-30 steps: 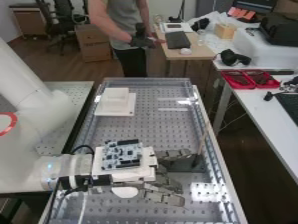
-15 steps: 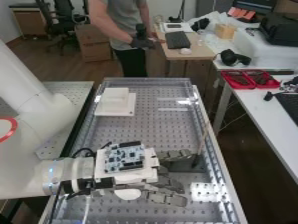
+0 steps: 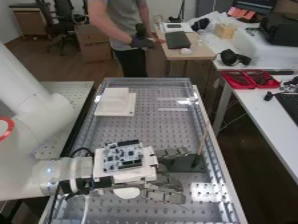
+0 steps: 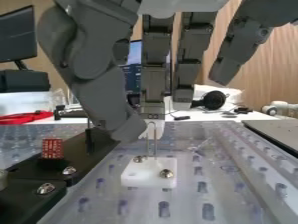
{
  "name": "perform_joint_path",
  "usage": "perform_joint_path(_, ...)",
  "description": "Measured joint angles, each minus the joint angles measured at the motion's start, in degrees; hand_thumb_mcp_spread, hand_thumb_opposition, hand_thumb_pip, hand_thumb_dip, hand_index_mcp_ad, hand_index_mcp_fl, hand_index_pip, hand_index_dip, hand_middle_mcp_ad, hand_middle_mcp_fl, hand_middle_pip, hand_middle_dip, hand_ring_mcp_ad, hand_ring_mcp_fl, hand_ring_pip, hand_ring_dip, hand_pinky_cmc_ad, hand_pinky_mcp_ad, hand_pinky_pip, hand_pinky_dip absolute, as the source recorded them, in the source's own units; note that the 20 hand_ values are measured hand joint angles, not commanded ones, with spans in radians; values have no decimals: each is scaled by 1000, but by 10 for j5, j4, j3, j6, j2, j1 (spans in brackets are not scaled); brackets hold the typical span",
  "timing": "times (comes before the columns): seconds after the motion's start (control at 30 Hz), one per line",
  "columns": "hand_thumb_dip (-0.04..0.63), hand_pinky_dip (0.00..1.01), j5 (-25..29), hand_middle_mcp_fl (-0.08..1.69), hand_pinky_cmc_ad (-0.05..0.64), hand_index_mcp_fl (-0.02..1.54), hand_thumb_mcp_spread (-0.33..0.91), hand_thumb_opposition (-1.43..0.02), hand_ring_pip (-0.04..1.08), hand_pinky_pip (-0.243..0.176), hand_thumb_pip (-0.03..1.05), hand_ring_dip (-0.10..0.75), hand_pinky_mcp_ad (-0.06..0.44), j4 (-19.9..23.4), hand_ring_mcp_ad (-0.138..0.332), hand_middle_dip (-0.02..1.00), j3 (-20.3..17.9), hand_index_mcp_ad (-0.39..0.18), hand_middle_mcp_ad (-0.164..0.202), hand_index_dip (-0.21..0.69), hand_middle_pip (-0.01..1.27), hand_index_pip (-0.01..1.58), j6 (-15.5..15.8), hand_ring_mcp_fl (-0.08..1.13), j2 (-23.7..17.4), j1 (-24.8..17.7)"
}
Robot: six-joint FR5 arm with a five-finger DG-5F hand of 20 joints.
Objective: Grab the paper clip and place it in the clear container
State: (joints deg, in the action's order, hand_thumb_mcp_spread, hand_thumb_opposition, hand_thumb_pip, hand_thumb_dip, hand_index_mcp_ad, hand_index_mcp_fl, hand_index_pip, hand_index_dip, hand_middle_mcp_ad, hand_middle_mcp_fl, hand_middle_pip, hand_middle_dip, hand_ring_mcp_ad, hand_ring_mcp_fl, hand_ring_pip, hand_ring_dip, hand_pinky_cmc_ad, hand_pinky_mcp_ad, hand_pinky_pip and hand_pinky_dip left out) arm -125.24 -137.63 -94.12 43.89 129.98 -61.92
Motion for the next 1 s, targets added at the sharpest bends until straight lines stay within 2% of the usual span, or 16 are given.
perform_joint_path(0.53, 304, 194, -9, 618, 478, 23, 607, -909, 122, 75, 724, 501, 248, -4, 24, 684, 6, -187, -52, -188, 771, 340, 5, 457, 7, 9)
perform_joint_path(0.77, 304, 194, -9, 679, 478, 24, 649, -958, 124, 77, 724, 501, 248, 4, 24, 705, 4, -187, -52, -188, 840, 340, -1, 457, 8, 11)
perform_joint_path(1.0, 304, 194, -6, 670, 478, 23, 646, -956, 120, 77, 724, 501, 248, 4, 24, 705, 4, -187, -52, -188, 845, 340, -5, 461, 8, 10)
